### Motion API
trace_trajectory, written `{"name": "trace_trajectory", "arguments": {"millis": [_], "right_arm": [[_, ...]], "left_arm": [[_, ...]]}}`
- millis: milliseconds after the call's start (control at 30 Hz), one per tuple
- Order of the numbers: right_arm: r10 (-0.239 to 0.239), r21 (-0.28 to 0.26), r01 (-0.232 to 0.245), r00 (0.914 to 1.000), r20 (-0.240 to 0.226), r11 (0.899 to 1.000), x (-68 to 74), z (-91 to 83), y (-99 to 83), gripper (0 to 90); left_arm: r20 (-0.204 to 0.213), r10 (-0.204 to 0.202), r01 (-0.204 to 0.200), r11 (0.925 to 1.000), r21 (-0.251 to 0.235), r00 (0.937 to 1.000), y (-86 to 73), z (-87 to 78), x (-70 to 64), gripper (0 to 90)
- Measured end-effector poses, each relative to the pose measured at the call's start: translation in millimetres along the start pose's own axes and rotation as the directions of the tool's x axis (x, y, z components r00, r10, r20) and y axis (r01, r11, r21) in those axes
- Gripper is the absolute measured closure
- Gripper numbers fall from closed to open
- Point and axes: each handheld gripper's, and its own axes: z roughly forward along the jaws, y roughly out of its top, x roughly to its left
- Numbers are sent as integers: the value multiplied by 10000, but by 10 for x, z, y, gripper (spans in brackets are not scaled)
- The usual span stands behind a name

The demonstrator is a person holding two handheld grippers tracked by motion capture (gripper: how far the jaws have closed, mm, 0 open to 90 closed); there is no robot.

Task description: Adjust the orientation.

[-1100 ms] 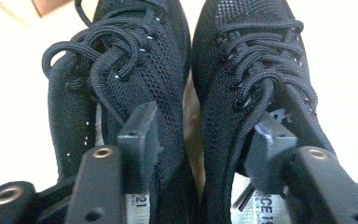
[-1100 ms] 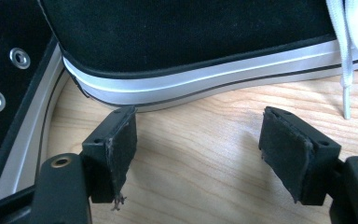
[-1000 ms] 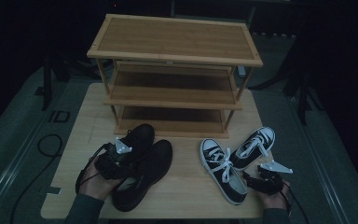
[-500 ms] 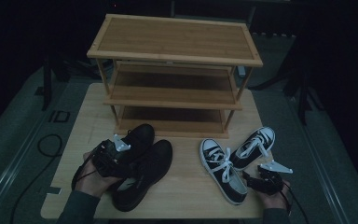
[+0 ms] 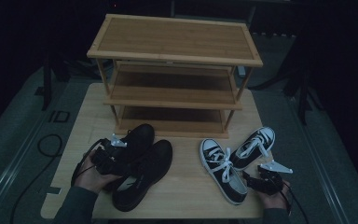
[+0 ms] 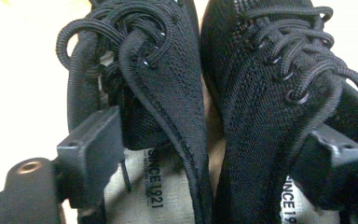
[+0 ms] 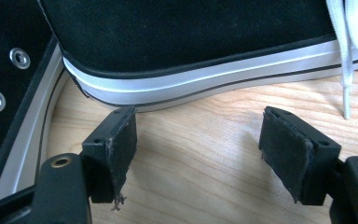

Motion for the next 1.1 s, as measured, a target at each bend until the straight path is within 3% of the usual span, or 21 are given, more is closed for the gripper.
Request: {"name": "trace_trajectory", "arguments": {"millis": [233,367,700,900,1100], "right_arm": [[-3,-9,3,10000,-4,10000,0,1,0,275],[-5,-9,5,10000,-4,10000,0,1,0,275],[-8,-8,8,10000,-3,10000,-1,1,0,275],[-6,-9,6,10000,-4,10000,-1,1,0,275],[-8,-8,8,10000,-5,10000,-1,1,0,275]], "left_arm": [[417,78,-82,9999,87,9991,22,22,18,238],[669,110,-118,9999,104,9977,32,16,21,330],[738,258,-302,9978,585,9969,77,85,10,428],[1053,300,-379,9965,743,9940,98,89,26,599],[1114,452,-532,9961,699,9927,95,82,20,706]]}}
